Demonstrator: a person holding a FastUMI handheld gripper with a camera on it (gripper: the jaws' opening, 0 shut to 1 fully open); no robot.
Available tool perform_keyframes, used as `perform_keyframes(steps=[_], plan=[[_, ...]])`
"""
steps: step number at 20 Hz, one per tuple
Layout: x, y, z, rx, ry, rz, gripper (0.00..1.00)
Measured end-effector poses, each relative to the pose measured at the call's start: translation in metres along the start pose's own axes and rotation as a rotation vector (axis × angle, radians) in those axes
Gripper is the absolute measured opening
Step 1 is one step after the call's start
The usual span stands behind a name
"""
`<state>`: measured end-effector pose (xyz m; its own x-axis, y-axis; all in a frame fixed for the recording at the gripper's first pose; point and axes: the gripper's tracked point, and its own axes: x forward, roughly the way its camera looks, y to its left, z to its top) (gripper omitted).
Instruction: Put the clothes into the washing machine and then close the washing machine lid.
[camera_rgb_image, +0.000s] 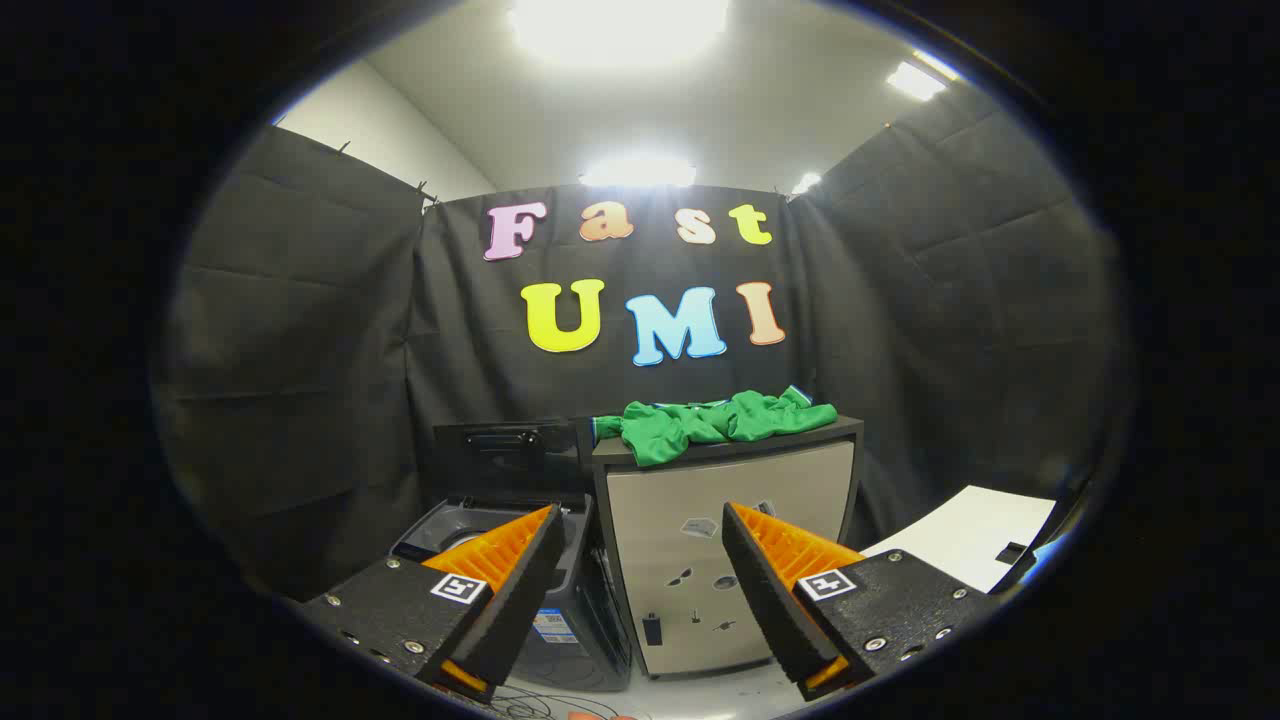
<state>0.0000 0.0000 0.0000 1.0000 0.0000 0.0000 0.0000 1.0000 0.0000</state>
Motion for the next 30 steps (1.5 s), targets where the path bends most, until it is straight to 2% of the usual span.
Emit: perform_keyframes(steps=[13, 22, 30], plan=[[-0.007, -0.017, 0.015, 0.053, -0.006, -0.04, 0.96], [0.0, 0.003, 0.026, 0.034, -0.031, 0.03, 0.96], [0.012, 0.02, 0.023, 0.012, -0.024, 0.059, 0.96]])
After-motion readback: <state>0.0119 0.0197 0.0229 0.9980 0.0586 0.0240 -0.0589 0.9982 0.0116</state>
